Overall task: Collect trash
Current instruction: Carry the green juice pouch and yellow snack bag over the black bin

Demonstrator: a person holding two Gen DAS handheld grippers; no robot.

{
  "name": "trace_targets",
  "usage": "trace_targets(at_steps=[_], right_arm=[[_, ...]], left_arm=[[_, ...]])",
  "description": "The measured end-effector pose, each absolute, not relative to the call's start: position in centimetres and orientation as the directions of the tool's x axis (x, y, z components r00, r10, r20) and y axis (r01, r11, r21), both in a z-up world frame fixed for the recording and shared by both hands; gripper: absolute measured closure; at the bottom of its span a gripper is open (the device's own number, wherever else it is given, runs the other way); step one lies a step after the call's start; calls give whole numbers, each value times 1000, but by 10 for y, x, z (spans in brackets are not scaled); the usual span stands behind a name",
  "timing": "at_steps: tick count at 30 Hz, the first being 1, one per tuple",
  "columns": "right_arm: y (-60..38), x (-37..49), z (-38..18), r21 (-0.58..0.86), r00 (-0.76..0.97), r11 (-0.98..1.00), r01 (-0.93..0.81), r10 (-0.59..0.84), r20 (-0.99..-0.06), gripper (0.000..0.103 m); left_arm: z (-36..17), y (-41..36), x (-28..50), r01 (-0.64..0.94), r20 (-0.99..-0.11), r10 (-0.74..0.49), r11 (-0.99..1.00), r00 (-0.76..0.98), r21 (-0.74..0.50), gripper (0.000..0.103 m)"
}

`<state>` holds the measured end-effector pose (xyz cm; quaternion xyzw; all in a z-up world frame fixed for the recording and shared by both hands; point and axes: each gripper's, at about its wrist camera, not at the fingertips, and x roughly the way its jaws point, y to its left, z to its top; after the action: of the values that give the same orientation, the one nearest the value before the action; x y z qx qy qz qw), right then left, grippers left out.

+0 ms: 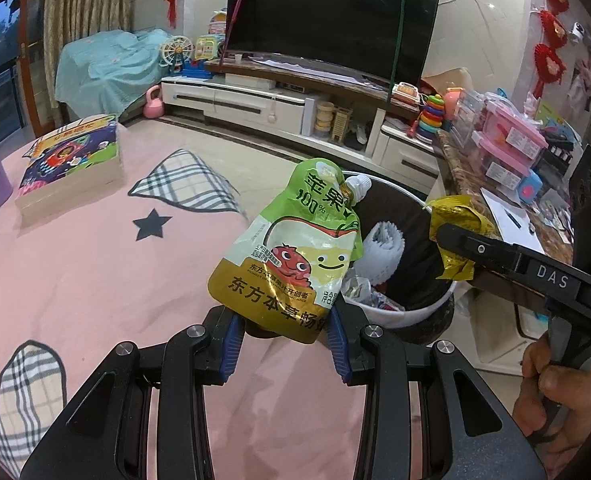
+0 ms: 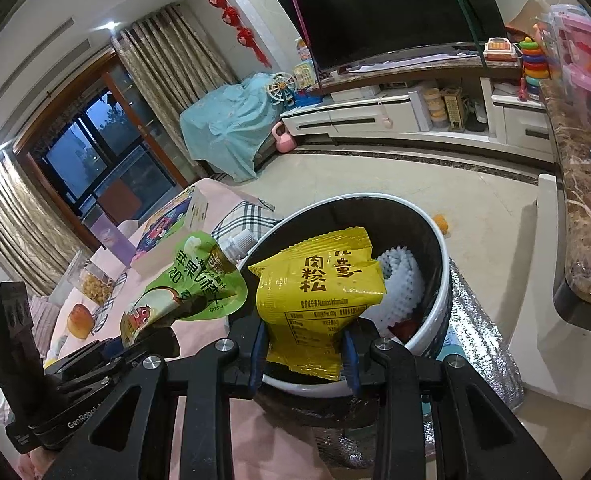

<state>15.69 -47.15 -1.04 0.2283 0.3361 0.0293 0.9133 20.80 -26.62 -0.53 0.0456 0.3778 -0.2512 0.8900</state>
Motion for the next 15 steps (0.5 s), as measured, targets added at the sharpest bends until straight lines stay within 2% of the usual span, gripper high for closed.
trace_targets(at_steps=[15], right_arm=[[-479, 164, -12, 432, 760, 895, 108, 205, -616, 70]], left_arm=[[-4, -293, 215, 507, -704, -412, 858, 578, -85, 68]])
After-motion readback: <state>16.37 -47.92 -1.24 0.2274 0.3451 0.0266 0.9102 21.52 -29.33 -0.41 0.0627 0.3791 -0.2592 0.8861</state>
